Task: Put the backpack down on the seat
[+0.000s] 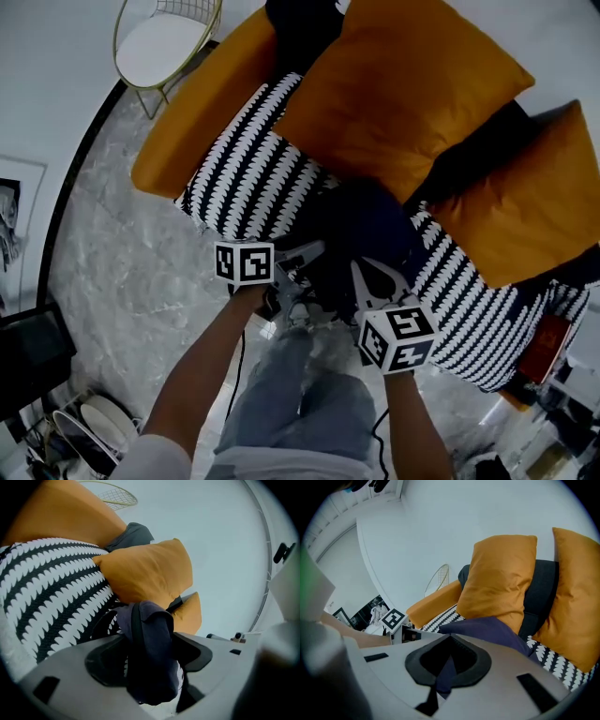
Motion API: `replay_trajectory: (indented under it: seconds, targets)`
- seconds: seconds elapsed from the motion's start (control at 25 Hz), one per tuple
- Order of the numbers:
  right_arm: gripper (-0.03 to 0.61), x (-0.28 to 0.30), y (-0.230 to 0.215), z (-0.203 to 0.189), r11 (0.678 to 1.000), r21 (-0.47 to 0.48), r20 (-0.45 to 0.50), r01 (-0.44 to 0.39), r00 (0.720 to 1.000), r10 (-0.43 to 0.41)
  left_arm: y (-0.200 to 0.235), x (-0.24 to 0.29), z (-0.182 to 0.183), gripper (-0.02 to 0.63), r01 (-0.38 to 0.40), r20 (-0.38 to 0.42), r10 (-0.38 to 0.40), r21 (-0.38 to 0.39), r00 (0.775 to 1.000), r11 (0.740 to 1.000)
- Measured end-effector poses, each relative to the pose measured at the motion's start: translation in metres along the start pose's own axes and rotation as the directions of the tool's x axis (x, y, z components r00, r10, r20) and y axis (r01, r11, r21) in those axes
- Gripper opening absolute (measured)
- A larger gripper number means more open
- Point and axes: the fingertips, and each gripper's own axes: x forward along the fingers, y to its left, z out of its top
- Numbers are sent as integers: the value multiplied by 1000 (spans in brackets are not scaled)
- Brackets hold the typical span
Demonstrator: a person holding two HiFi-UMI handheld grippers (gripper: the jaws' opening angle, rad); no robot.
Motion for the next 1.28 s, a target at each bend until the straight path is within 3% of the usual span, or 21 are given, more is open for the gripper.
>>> replay_trajectory:
  seconds: [0.48,0.84,1.28]
  targets:
    - [2,-34,24,17,1000,18,16,11,1000,-11,-35,-54,7,278,-56,29,56,28,998,998]
    - [2,-72,40,57,999,24,88,38,995,-40,-124,-72,31,262,-45,41,37,207,998,977]
    - [2,-148,42,102,993,49,201,110,973,-117,-242,-84,31,239,-32,29,22,404,999,914]
